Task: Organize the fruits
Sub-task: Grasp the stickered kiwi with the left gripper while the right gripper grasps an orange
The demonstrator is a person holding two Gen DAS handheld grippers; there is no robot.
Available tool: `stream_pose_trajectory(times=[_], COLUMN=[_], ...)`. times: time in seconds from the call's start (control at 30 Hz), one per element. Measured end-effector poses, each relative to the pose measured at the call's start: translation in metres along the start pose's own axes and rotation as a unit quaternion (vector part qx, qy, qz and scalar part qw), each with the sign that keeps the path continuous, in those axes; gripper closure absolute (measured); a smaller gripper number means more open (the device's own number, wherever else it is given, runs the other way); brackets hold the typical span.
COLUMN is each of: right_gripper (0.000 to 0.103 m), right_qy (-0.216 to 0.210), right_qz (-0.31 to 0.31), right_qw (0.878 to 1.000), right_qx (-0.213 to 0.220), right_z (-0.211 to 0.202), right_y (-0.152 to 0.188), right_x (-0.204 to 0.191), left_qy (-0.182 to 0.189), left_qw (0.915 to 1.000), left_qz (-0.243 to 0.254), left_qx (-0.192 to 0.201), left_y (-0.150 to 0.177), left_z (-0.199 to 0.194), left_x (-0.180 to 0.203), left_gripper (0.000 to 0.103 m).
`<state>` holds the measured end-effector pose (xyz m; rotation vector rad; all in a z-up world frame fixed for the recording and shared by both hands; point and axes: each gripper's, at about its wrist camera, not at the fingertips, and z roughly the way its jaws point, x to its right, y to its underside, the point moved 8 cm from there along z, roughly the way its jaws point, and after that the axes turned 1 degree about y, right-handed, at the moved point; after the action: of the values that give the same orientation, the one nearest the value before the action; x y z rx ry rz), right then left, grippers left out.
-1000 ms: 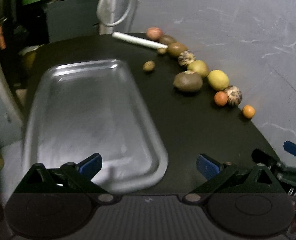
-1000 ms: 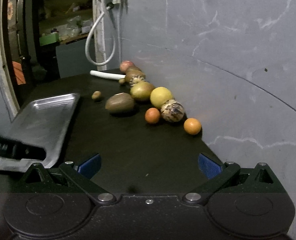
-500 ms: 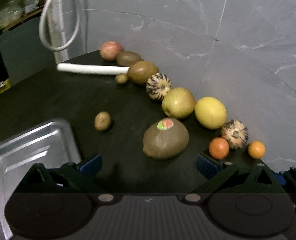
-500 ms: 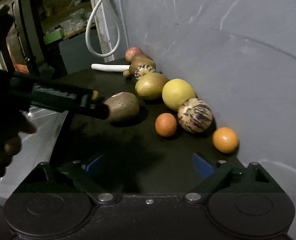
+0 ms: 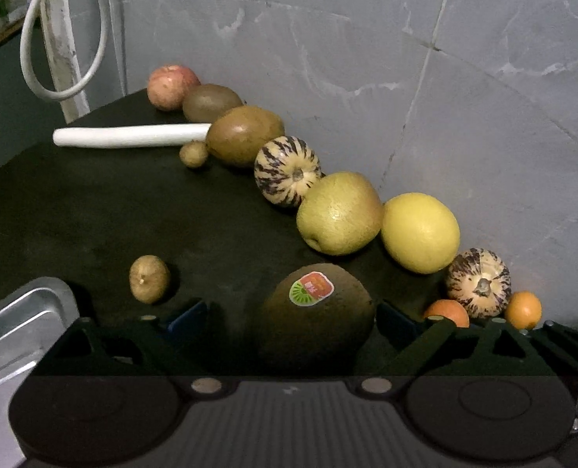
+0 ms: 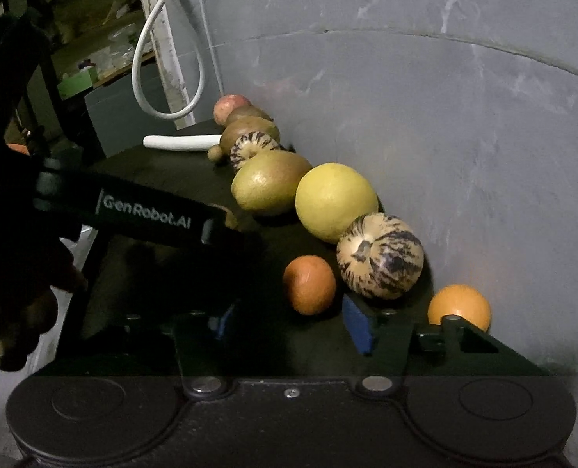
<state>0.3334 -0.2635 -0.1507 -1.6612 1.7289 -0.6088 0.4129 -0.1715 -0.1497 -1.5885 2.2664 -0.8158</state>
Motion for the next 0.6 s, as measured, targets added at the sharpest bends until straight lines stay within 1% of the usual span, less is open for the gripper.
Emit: stream_pose_trajectory(times=[0.1, 0.13, 0.2, 0.3, 0.43, 0.6], right_gripper=[0.056, 0.057, 0.062, 0.066, 0.071, 0.071], right_qy=[0.005, 0.006, 0.009, 0.01, 0.006, -0.003], right_qz=[-0.002, -0.003, -0.002, -0.001, 0.001, 0.005], right_qw=[1.0, 1.0, 1.0, 1.0, 1.0, 1.0], right_qx=[0.005, 0.006, 0.008, 0.009, 0.008, 0.009], right_z=[0.0024, 0.0026, 0.0035, 0.0058, 0.0051, 0.0042], right_y=[-0.0019, -0.0019, -0.0028, -0.004, -0.0042, -0.0034], right_x=[0.0014, 0.0015, 0.0028, 0.0054, 0.0081, 0.0096], left_qy=[0.012, 0.014, 0.017, 0.022, 0.028, 0.015], left_qw=[0.9999, 0.9999, 0.9998, 0.9997, 0.9996, 0.9998], left_qz=[-0.001, -0.001, -0.003, -0.01, -0.01, -0.011], left_qx=[-0.005, -0.006, -0.007, -0.004, -0.002, -0.005], left_y=[0.0009, 0.0013, 0.0016, -0.0006, -0.0014, -0.0011], left_z=[0.0045, 0.0055, 0.0068, 0.0093, 0.0097, 0.0092], left_x=[0.0021, 0.0029, 0.0043, 0.0051, 0.0069, 0.0077], left_gripper=[0.013, 0.014, 0.02, 0.025, 0.033, 0.035])
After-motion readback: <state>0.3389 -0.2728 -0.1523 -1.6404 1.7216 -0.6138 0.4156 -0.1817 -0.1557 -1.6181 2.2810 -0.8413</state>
